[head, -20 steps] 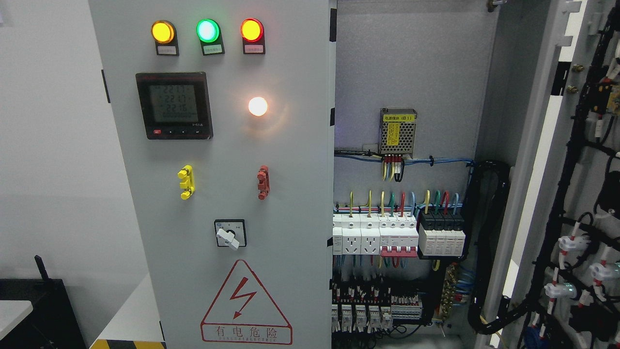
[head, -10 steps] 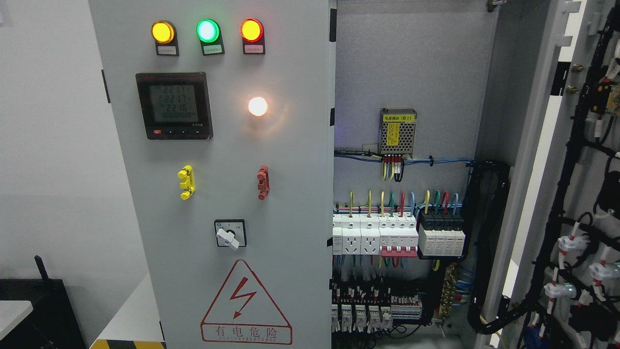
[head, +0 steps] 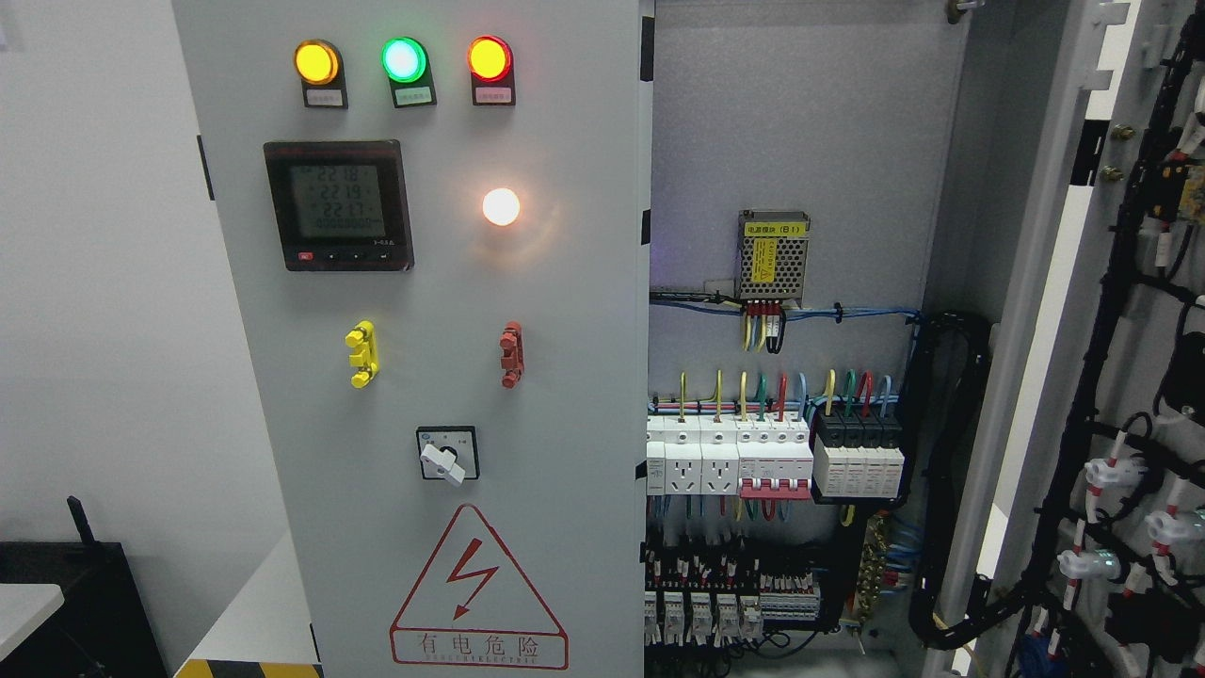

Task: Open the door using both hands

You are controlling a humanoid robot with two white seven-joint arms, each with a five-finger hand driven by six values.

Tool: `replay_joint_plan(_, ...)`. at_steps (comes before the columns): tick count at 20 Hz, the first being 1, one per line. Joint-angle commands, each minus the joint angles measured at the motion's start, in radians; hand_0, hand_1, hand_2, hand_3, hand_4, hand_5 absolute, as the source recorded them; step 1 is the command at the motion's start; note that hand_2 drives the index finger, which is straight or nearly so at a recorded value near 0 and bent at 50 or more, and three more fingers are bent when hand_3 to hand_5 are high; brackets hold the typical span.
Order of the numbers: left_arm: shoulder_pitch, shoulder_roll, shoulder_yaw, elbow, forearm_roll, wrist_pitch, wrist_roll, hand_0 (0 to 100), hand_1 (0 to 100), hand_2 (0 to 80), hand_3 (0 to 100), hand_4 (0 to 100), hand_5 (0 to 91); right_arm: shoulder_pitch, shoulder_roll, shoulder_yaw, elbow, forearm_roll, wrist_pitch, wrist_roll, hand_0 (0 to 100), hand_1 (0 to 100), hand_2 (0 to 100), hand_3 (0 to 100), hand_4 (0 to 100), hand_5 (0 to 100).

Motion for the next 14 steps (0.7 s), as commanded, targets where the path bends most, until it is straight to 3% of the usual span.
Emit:
replay_joint_plan(1,-0.032,-0.001,-0.001,0.000,0.000,0.000,-0.001,0,0,0.0,0,0,0.0,-0.049,-0.007,0.039,-0.134,-0.001,-0.079,0.004,38,0,0,0,0,0)
replay_joint_plan(5,-0.032,-0.001,-0.001,0.000,-0.001,0.000,0.001,0,0,0.0,0,0,0.0,-0.097,-0.007,0.037,-0.144,-0.001,-0.178,0.002,38,0,0,0,0,0)
replay_joint_plan(14,-0.032,-0.001,-0.001,0.000,-0.001,0.000,-0.001,0,0,0.0,0,0,0.0,-0.277,0.006,0.024,-0.195,-0.002,-0.173,0.000,38,0,0,0,0,0)
